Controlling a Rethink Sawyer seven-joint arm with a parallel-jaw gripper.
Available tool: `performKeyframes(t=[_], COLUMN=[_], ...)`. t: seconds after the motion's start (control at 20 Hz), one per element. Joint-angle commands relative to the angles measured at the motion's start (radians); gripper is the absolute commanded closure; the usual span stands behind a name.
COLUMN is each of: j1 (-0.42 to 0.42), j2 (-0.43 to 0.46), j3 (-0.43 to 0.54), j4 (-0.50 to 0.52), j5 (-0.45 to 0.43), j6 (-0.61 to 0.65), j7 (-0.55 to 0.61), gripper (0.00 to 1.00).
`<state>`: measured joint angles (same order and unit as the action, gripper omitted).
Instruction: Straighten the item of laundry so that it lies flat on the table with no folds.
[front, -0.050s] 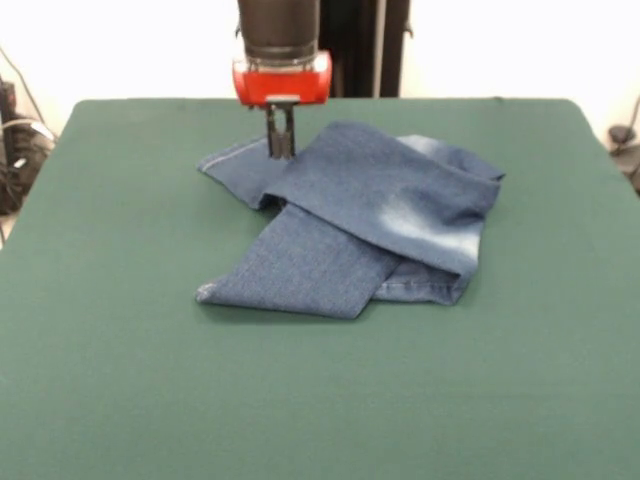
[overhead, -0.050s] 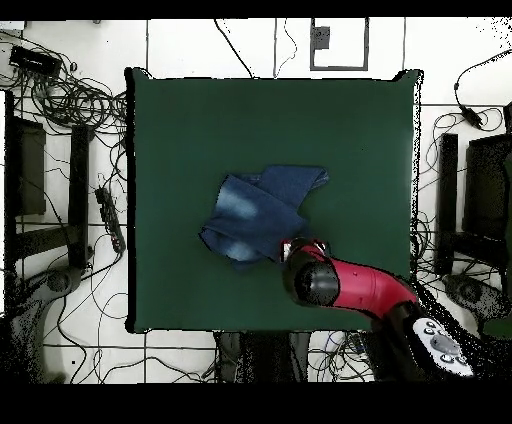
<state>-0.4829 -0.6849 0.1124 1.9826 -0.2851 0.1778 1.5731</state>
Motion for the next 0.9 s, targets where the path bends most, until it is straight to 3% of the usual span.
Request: performKeyframes(t=[0.05,0.35,0.55,0.7,0.75,0.9], j1=[0.082,0.090,0.109,0.069,0.055,0.022], j2=[-0.125,-0.169,-0.078,0.001,0.007,0.033], j3=[-0.027,-0.042,-0.069,-0.053,-0.046,-0.030], j4=[0.024,0.031,0.006,0.002,0.007,0.023], j5=[0.083,0.092,0.074,0.042,0.028,0.029], j6=[0.182,0.227,0.101,-0.010,-0.028,-0.065], j7=[0.183,0.171,0.204,0.181,0.161,0.163], gripper=[1.00,1.00,1.00,1.00,0.00,0.00])
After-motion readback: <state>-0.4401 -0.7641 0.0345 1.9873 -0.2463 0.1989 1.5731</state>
